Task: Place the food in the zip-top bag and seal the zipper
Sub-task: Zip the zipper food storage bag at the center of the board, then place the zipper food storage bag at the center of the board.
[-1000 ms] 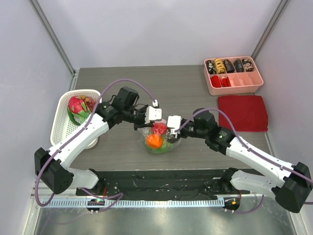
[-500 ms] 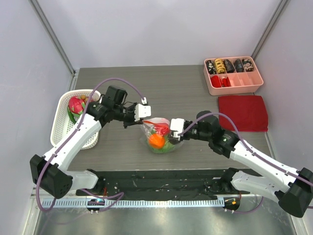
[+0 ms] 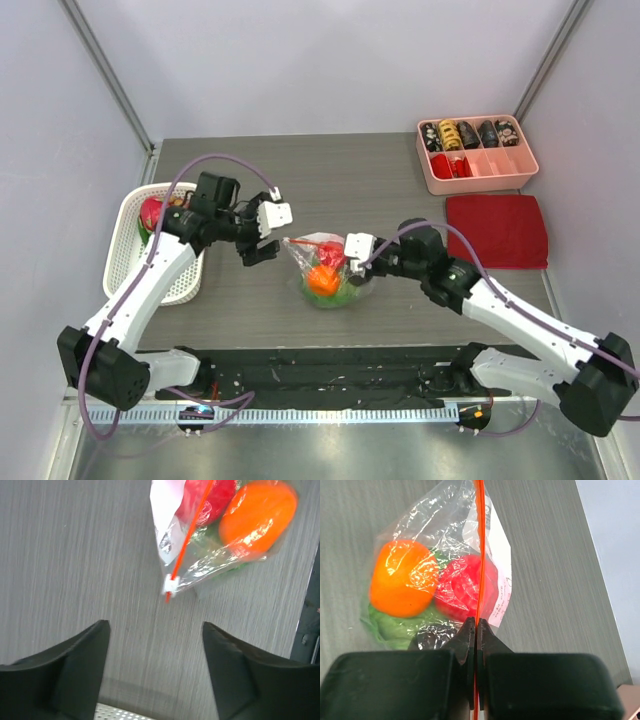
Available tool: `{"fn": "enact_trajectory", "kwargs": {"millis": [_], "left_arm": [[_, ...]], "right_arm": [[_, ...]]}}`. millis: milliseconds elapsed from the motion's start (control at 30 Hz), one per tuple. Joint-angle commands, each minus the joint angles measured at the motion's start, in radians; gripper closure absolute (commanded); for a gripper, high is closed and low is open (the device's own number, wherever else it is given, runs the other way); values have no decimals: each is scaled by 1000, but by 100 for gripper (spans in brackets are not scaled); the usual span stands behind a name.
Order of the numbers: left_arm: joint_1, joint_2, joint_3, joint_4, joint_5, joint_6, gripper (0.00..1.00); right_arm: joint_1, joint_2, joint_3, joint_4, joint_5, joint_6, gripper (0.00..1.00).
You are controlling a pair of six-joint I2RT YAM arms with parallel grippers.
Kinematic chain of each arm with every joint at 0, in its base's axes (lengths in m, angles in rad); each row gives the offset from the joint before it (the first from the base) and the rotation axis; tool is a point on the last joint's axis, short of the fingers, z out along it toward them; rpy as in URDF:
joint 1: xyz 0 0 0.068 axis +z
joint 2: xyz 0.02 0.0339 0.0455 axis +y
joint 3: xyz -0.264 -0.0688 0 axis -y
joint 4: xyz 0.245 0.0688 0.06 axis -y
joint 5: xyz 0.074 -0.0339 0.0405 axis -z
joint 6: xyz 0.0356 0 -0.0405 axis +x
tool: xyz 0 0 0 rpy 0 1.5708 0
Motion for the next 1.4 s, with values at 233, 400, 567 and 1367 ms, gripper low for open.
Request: {"fn": "enact_trajectory", "kwargs": {"millis": [233,400,567,1367], "left_arm": [[167,62,141,212,20,-362,15],[223,75,146,253,12,-412,6],[247,56,101,264,9,-401,3],[257,-19,6,178,34,-752,0]], "right_arm": [[-208,313,296,300,-137,-92,99],[-219,376,362,313,-180,-80,99],[-219,318,235,216,-261,-68,99],[52,-62,-28,-184,-274,154,9]]}}
